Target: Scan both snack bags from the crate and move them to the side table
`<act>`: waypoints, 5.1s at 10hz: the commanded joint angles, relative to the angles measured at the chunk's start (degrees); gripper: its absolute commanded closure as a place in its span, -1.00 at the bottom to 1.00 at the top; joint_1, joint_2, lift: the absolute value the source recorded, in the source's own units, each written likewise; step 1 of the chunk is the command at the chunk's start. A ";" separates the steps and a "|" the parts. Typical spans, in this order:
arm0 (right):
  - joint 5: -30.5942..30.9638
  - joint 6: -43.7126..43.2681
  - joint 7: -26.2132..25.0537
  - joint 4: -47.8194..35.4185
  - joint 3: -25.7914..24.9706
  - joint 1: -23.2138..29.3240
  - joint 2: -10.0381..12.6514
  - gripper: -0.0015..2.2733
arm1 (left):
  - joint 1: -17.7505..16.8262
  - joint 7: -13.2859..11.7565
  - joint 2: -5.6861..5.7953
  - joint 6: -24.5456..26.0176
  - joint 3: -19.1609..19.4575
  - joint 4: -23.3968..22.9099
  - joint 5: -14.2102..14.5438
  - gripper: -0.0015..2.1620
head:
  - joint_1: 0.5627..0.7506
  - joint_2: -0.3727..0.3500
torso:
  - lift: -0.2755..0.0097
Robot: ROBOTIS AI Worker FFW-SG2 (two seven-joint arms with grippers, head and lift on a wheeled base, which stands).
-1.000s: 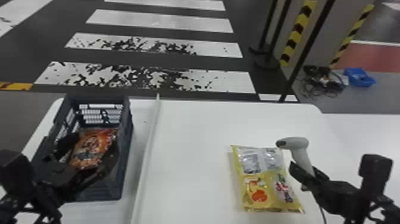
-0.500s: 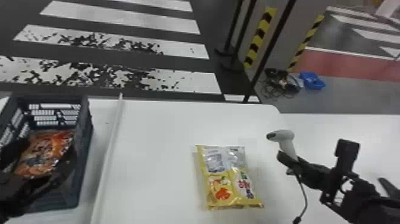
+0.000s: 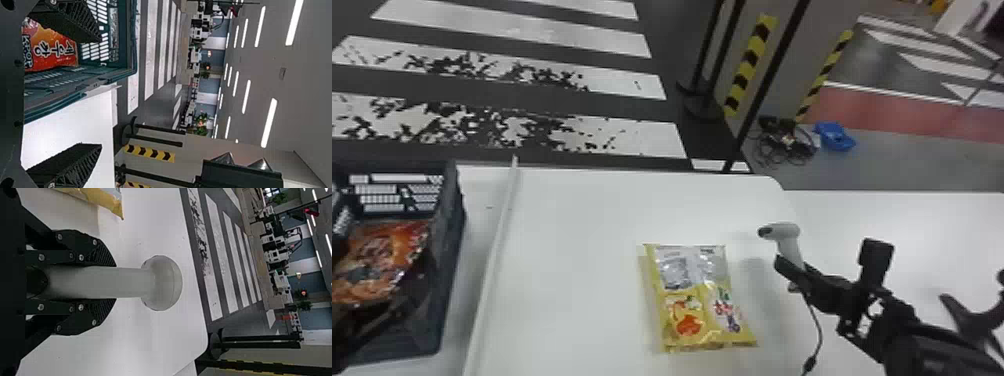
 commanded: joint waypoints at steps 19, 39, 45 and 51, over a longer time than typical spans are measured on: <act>2.40 8.12 -3.83 -30.71 1.81 14.66 7.30 -0.87 | 2.19 -0.03 1.27 0.08 0.53 -3.35 0.07 -0.97 | 0.41 -0.54 | 0.26; 5.65 -5.94 -3.92 -34.05 2.86 19.05 6.51 0.97 | 3.24 -2.31 0.83 -0.44 2.37 -3.35 2.00 -0.97 | 0.41 -0.22 | 0.26; 10.48 -5.94 -4.01 -14.54 -4.35 8.68 -3.95 0.97 | 3.51 -2.49 0.04 -0.27 2.02 -2.64 1.47 -0.97 | 0.41 -0.77 | 0.26; 20.85 -14.91 -9.46 10.77 3.12 -6.70 -10.72 0.97 | 5.09 -2.75 0.39 -2.02 3.08 -2.47 1.65 -0.97 | 0.41 -0.94 | 0.26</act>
